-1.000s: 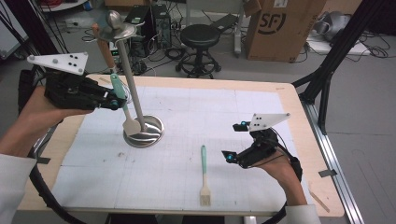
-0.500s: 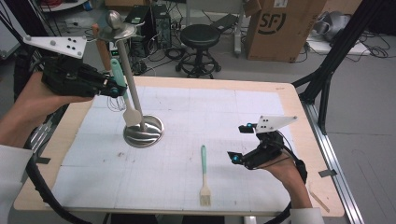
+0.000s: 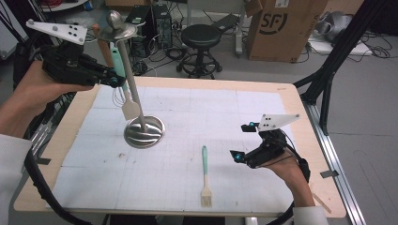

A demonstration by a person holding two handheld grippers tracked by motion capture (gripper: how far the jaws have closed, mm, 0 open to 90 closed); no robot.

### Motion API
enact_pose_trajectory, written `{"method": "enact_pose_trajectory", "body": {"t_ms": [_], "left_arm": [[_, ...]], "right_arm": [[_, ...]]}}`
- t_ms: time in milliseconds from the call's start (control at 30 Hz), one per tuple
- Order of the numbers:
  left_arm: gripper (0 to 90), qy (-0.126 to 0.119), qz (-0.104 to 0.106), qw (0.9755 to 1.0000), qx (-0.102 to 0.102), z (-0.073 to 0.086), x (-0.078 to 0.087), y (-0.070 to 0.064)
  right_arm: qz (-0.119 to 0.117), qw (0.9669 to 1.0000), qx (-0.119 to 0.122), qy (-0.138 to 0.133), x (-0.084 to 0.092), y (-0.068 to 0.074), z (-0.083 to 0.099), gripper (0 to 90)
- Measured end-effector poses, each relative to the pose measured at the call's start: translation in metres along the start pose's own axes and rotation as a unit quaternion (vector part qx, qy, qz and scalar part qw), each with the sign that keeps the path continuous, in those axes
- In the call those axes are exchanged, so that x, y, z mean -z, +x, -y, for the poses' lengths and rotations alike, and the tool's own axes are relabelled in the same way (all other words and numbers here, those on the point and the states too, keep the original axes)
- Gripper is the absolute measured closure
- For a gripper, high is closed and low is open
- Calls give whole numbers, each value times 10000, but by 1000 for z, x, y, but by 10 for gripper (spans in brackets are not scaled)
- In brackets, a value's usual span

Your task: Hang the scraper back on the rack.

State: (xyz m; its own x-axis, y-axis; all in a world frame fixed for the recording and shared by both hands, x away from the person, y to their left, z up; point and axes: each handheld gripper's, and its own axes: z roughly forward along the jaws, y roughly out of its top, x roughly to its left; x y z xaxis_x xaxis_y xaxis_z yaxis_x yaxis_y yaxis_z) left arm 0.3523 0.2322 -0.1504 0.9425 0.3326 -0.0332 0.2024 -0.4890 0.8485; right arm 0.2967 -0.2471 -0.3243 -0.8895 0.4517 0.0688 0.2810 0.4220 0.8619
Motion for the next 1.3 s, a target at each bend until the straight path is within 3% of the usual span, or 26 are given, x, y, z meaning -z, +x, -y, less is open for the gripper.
{"method": "enact_pose_trajectory", "body": {"t_ms": [567, 967, 1000, 1067, 1200, 1267, 1300], "left_arm": [[842, 114, 28, 9999, 123, -1, -1, 19], [831, 130, -263, 9992, 257, 6, -3, 21], [817, 98, -353, 9990, 270, 7, -3, 20], [706, 45, -515, 9984, 237, 9, -1, 18], [515, 117, -571, 9983, 90, 15, 2, 12], [350, 150, -658, 9977, 36, 17, 3, 9], [315, 143, -644, 9978, -11, 19, 3, 7]], "right_arm": [[-23, 10000, -40, 54, -5, -6, 1, 0], [-48, 10000, -55, 37, -6, -7, 4, 0], [-41, 10000, -59, 25, -6, -6, 4, 0], [-31, 10000, -65, 27, -6, -6, 5, 0], [-36, 10000, -32, -3, -7, -4, 6, 0], [-36, 10000, -64, -23, -7, -4, 7, 0], [-29, 10000, -50, -36, -8, -3, 8, 0]]}}
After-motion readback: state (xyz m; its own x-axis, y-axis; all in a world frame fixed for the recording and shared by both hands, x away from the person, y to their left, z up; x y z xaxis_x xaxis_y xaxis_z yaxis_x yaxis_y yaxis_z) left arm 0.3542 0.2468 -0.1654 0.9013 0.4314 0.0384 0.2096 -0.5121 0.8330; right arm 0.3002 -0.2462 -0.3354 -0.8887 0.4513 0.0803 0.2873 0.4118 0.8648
